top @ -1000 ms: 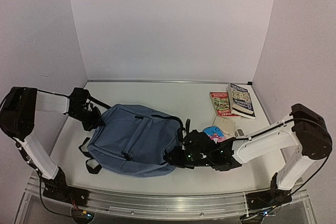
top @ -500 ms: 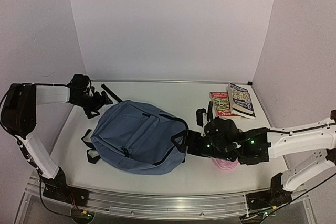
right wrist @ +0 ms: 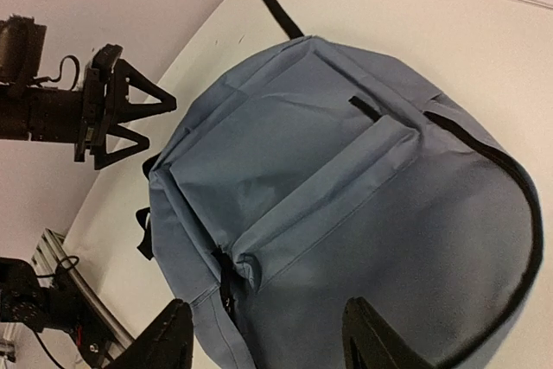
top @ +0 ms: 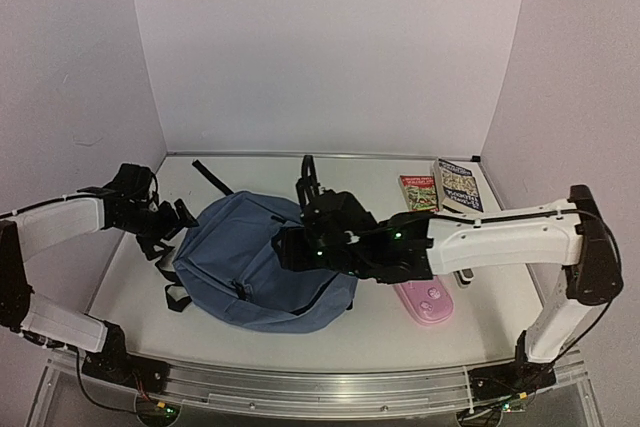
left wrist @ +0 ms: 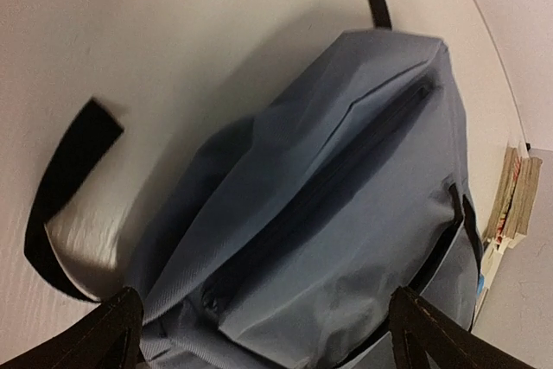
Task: Pack the student bag
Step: Adjust the student bag at the center of the board, then unzip the student bag at the center of the board.
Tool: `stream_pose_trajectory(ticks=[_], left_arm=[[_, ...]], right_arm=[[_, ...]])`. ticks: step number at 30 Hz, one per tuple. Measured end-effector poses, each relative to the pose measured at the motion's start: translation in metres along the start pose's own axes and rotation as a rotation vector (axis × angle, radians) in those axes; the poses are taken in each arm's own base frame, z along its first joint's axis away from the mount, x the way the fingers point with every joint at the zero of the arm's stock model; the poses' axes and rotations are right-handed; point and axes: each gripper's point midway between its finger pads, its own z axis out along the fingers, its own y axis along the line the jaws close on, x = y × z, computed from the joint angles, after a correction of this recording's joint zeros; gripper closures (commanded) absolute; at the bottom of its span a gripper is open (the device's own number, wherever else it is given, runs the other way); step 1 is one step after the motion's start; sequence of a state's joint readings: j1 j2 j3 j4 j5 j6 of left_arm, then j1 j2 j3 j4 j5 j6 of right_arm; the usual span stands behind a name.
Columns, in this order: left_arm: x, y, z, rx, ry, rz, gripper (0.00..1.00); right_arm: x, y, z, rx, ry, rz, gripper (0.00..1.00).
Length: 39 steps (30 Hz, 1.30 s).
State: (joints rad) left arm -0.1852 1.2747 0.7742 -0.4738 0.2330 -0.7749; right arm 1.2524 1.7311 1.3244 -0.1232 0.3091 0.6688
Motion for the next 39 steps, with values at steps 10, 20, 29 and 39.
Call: stream_pose_trajectory(ticks=[10, 20, 29, 39], left_arm=[[0.035, 0.027, 0.004, -0.09, 0.042, -0.068, 0.07], [0.053, 0.051, 0.014, -0.12, 0.063, -0.108, 0.29], [0.05, 0.045, 0.02, -0.079, 0.052, -0.111, 0.42], [0.053, 0.049, 0.022, -0.083, 0.05, -0.113, 0.55]], right_arm=[[0.071, 0.033, 0.082, -0.101, 0.225, -0.116, 0.58], [0.095, 0.051, 0.104, -0.18, 0.3, -0.141, 0.65], [0.109, 0.047, 0.114, -0.173, 0.33, -0.146, 0.72], [0.118, 0.043, 0.123, -0.161, 0.344, -0.143, 0.84]])
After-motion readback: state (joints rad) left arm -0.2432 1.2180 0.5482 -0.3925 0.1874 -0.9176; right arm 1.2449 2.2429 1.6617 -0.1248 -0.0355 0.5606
